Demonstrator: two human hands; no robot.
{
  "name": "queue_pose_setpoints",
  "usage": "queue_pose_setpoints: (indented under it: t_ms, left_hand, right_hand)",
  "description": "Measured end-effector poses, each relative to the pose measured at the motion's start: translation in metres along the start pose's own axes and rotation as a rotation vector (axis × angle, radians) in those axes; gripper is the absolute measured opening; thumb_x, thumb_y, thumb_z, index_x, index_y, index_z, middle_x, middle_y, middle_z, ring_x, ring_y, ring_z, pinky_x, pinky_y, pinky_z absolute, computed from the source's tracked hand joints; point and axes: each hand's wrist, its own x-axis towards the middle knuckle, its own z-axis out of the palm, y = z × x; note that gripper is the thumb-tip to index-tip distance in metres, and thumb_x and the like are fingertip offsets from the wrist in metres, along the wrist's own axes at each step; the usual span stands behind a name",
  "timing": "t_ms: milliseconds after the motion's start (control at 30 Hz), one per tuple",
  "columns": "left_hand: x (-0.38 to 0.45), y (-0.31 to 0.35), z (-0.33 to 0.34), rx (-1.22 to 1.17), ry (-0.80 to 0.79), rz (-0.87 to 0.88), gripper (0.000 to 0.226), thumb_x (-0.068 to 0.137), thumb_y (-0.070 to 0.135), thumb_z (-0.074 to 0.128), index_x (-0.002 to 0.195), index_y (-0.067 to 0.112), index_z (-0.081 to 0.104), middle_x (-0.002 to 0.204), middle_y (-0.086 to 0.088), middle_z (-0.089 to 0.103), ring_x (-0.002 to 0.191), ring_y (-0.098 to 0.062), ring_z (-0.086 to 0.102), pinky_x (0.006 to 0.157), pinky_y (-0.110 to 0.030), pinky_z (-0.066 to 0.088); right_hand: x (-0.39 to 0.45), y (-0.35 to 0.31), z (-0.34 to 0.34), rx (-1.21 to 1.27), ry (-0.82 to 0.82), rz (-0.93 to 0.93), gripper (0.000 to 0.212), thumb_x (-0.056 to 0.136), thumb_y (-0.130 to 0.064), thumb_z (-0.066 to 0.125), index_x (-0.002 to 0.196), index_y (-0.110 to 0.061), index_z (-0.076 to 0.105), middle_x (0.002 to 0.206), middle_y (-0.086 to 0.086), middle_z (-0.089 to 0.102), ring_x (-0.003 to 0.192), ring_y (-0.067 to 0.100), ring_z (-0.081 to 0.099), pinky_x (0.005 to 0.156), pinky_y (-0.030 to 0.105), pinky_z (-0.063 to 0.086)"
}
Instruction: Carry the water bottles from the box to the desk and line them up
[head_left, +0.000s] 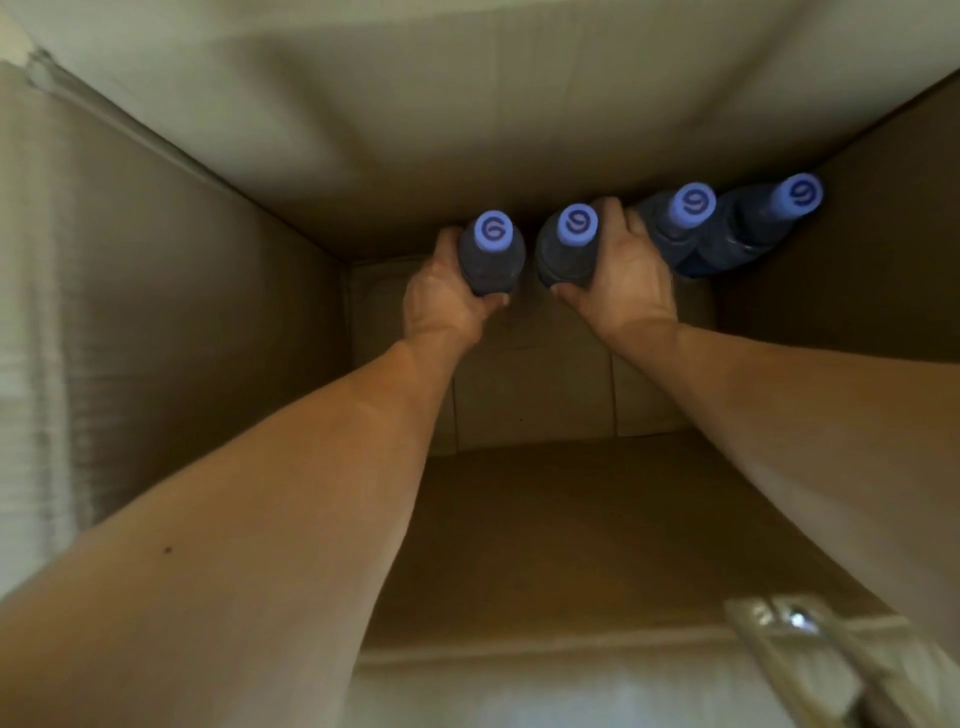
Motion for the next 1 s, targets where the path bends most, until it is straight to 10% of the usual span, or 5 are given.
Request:
queue_pose_setpoints:
  t_ms: [300, 500, 800, 1000]
  left_hand:
    - [0.005, -0.006, 0.01, -0.153, 0.049, -0.029, 0.071, 0.07, 0.02, 0.09, 0.133, 0.016, 0.056, 0.132, -0.002, 0.065, 0.122, -0.019, 0.058, 0.093, -0.022, 0.04]
    - [-0.016, -0.009, -0.006, -0.368, -0.095, -0.165, 0.053, 0.068, 0.021, 0.091, 0.1, 0.033, 0.051, 0.093, 0.021, 0.056, 0.085, 0.005, 0.053, 0.069, -0.013, 0.041]
    - [-0.079, 0.018, -0.063, -0.699, -0.287, -0.329, 0.042, 0.078, 0.015, 0.082, 0.115, 0.019, 0.061, 0.109, -0.003, 0.074, 0.098, -0.023, 0.073, 0.083, -0.044, 0.061]
    - [-0.121, 0.07, -0.114, -0.859, -0.328, -0.377, 0.032, 0.083, 0.024, 0.08, 0.108, 0.016, 0.062, 0.098, -0.011, 0.077, 0.085, -0.024, 0.076, 0.067, -0.036, 0.061]
  right_hand:
    - [0.002, 0.004, 0.007, 0.076, -0.013, -0.052, 0.069, 0.081, -0.023, 0.081, 0.137, -0.01, 0.042, 0.133, 0.014, 0.058, 0.121, 0.035, 0.057, 0.093, 0.046, 0.05]
    - [-0.014, 0.01, -0.004, 0.375, -0.189, 0.128, 0.061, 0.075, -0.027, 0.087, 0.125, -0.018, 0.053, 0.124, 0.002, 0.065, 0.116, 0.022, 0.062, 0.102, 0.042, 0.05]
    - [-0.046, -0.003, -0.075, 0.779, -0.481, 0.287, 0.048, 0.074, -0.009, 0.084, 0.117, -0.012, 0.063, 0.11, 0.005, 0.074, 0.107, 0.023, 0.069, 0.096, 0.039, 0.054]
    - [-0.069, -0.038, -0.146, 1.058, -0.588, 0.426, 0.015, 0.088, -0.015, 0.068, 0.102, -0.02, 0.067, 0.095, 0.002, 0.076, 0.084, 0.018, 0.074, 0.073, 0.037, 0.057]
